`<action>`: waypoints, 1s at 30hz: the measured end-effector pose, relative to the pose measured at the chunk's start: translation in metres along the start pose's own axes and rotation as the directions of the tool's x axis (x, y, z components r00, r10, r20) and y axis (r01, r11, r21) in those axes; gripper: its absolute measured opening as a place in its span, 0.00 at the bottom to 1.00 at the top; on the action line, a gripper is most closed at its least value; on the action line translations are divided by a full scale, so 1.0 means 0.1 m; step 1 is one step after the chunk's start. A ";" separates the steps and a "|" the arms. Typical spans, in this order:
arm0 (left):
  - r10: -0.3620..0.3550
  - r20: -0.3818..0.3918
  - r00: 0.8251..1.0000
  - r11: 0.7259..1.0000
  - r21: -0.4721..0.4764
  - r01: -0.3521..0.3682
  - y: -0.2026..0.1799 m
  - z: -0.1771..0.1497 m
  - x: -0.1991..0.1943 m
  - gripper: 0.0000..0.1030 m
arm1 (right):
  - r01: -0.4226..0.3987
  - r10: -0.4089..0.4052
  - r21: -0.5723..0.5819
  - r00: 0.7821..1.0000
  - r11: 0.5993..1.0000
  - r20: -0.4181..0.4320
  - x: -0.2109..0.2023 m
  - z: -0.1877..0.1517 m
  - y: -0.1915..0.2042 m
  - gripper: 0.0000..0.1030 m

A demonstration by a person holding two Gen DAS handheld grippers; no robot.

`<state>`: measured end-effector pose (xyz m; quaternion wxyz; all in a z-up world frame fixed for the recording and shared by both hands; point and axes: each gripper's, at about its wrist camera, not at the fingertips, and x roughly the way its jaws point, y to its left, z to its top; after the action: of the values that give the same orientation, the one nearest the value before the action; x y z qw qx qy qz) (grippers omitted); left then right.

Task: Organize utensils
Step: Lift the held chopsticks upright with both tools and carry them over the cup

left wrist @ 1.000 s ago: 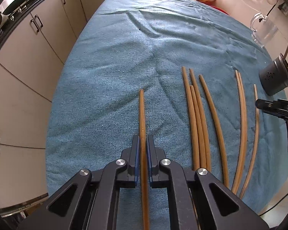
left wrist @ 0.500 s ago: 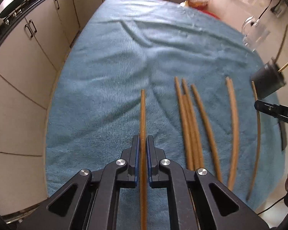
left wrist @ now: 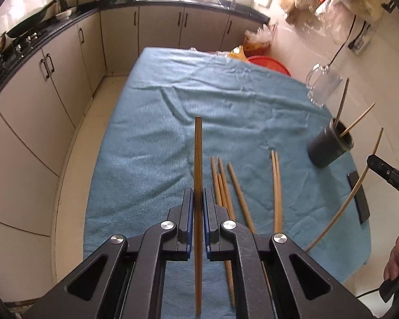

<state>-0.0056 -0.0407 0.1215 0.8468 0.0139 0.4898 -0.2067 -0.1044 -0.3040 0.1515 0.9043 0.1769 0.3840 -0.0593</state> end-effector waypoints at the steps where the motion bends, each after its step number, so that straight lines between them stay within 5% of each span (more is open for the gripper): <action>1: 0.006 0.003 1.000 1.000 -0.009 -0.006 -0.01 0.00 -0.03 0.06 | -0.011 0.011 -0.012 1.000 1.000 0.009 -0.03 0.01 0.01 0.06; 30: 0.137 0.113 0.984 0.987 -0.101 -0.126 -0.06 -0.01 -0.74 0.06 | -0.183 0.186 -0.067 0.981 0.981 0.047 -0.16 0.14 -0.12 0.06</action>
<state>-0.0406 -0.0210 0.1837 0.8861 -0.0056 0.4455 -0.1276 -0.1084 -0.3206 0.1687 0.9208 0.1818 0.3436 0.0320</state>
